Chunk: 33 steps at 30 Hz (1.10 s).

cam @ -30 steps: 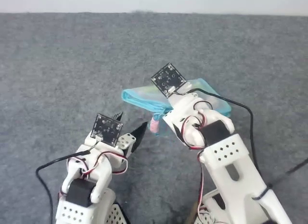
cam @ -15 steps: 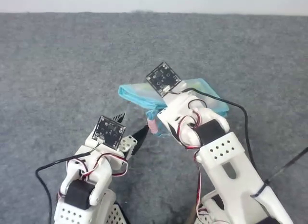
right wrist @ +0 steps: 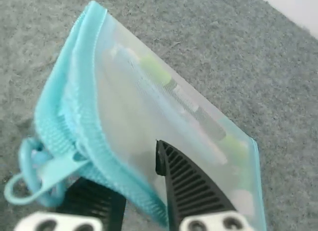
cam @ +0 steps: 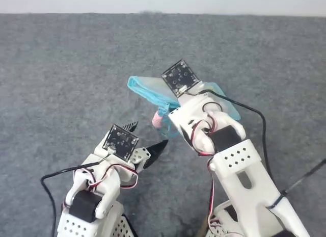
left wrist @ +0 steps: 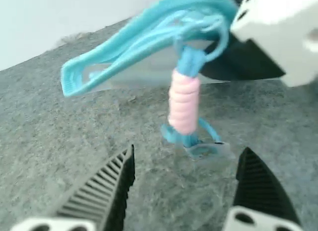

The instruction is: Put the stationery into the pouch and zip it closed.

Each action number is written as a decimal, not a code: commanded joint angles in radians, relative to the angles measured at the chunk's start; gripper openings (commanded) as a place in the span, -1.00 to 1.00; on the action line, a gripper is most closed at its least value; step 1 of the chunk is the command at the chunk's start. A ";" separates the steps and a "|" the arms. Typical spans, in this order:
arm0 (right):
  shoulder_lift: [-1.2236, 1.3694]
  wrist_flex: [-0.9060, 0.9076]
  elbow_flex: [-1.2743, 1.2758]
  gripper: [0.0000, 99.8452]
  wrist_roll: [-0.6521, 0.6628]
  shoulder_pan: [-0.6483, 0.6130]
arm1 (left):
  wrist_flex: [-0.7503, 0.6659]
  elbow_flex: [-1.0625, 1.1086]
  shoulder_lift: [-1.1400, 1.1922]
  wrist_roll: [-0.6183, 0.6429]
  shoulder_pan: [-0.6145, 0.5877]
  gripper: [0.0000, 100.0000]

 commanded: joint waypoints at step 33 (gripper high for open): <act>0.001 -0.068 0.184 -0.99 0.115 0.065 | -0.103 -0.039 0.008 -0.109 -0.170 -0.98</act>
